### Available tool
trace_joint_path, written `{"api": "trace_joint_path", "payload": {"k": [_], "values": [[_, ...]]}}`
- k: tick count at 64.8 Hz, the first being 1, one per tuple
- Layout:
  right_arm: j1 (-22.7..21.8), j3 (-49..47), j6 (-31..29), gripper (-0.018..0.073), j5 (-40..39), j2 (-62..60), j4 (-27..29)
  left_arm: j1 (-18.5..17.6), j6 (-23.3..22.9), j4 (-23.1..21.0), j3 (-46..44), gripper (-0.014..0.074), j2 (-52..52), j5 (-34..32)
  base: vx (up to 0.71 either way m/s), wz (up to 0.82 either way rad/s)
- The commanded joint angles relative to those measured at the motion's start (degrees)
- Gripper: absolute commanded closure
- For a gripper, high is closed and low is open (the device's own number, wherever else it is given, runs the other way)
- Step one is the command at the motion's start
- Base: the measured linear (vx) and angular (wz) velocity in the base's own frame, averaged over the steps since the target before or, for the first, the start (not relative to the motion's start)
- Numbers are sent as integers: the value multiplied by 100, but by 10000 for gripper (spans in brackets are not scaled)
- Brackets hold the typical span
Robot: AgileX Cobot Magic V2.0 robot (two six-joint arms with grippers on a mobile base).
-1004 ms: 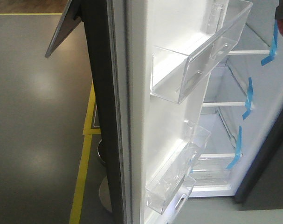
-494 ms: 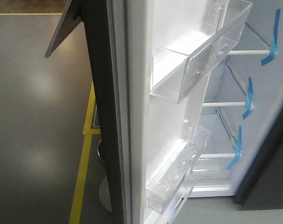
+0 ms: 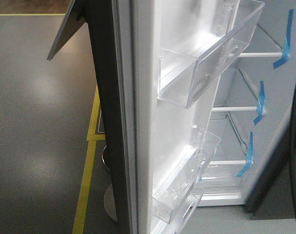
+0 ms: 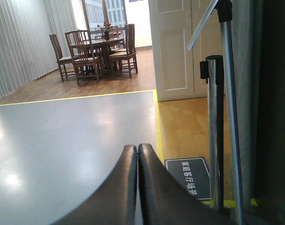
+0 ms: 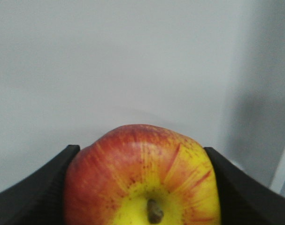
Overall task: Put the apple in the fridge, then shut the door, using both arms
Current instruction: 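Raise the right gripper with the apple toward the upper door bin, then lower the apple into the upper door bin and open the right gripper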
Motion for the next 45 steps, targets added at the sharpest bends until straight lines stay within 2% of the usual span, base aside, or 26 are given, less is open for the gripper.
{"api": "trace_joint_path", "payload": {"k": [1,13,26,33,45], "values": [[-10,-154,-198,437,-266,-36,317,-32,-55,-46,164,602,-90,-402,0,0],[-10,-154,-298,326,-198,84,274,-32,-55,-46,164,602,-90,-402,0,0],[-10,-136,-220,106,-160,111,2,-32,-55,-46,164,602,-90,-402,0,0],[-10,-137,-213,18,-159,111,-148,-32,-55,-46,164,602,-90,-402,0,0],[-10,-137,-213,-24,-158,111,-173,-32,-55,-46,164,602,-90,-402,0,0]]}}
